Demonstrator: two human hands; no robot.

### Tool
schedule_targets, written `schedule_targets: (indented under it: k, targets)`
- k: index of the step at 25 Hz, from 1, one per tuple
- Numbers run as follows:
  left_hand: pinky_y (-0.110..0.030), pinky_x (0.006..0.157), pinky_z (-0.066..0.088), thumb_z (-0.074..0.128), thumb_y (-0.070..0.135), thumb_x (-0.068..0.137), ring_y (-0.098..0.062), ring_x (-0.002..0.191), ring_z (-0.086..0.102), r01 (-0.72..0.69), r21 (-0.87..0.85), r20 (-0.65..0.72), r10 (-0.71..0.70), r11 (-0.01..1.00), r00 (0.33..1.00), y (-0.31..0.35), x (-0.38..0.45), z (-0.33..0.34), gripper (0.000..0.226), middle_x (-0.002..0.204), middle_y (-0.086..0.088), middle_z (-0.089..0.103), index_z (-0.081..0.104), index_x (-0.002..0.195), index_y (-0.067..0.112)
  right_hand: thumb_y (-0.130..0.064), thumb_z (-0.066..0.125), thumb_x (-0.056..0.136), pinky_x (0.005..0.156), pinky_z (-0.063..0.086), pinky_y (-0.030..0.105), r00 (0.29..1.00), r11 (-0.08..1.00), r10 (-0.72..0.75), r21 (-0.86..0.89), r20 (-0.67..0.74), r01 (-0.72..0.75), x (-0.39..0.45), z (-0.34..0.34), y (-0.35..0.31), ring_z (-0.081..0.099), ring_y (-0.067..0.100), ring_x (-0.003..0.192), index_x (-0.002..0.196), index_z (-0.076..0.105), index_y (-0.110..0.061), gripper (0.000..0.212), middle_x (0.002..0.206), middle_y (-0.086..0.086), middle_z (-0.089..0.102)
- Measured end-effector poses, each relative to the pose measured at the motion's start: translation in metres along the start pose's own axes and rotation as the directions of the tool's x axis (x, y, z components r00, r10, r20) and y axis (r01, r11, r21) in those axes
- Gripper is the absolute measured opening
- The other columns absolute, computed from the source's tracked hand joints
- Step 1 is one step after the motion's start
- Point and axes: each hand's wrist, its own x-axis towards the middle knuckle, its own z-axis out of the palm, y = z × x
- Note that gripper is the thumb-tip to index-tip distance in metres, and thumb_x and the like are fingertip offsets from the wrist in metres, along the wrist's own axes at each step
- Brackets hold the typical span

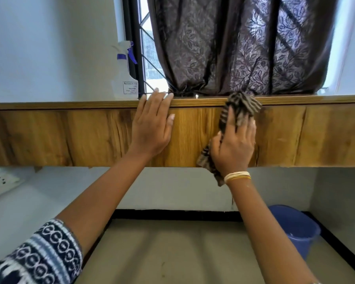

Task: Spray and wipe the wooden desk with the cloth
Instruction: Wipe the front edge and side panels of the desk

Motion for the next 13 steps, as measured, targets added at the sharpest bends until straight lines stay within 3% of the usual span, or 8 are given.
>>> schedule_targets:
  k: [4,5,9,13]
  targets:
    - [-0.036,0.091,0.038,0.043,0.025,0.1,-0.024,0.097,0.054,0.007,0.019,-0.105,-0.005,1.0,0.994,0.023,0.012,0.016,0.033,0.107,-0.004,0.062,0.061,0.124,0.012,-0.023,0.047,0.088,0.116,0.017,0.05,0.957,0.951,0.287,0.125,-0.03,-0.281,0.002,0.006,-0.028,0.022,0.046,0.142,0.152,0.027,-0.006,0.068,0.154,0.028,0.026]
    - [-0.035,0.085,0.037,0.045,0.024,0.099,-0.023,0.091,0.052,0.022,0.012,-0.143,-0.02,1.0,0.99,0.023,0.015,0.017,0.028,0.101,-0.003,0.063,0.063,0.117,0.012,-0.023,0.047,0.089,0.116,0.014,0.048,0.961,0.952,0.277,0.142,-0.015,-0.272,0.002,0.01,-0.046,0.019,0.044,0.143,0.152,0.027,-0.007,0.068,0.155,0.026,0.025]
    - [-0.033,0.082,0.035,0.048,0.022,0.098,-0.021,0.089,0.051,0.049,-0.019,-0.156,-0.051,0.999,0.986,0.021,0.017,0.016,0.02,0.097,-0.001,0.064,0.065,0.106,0.015,-0.022,0.051,0.086,0.12,0.019,0.044,0.993,0.984,-0.114,0.131,-0.043,0.118,0.011,0.023,-0.066,0.024,0.04,0.144,0.147,0.041,-0.01,0.063,0.151,0.025,0.036]
    - [-0.033,0.083,0.034,0.045,0.024,0.099,-0.022,0.091,0.051,0.038,-0.037,-0.114,-0.042,0.999,0.993,0.02,0.018,0.014,0.023,0.098,-0.001,0.063,0.064,0.109,0.016,-0.022,0.054,0.081,0.119,0.019,0.044,0.995,0.992,-0.063,0.108,-0.08,0.072,0.008,0.022,-0.06,0.027,0.038,0.143,0.148,0.039,-0.012,0.069,0.149,0.023,0.04]
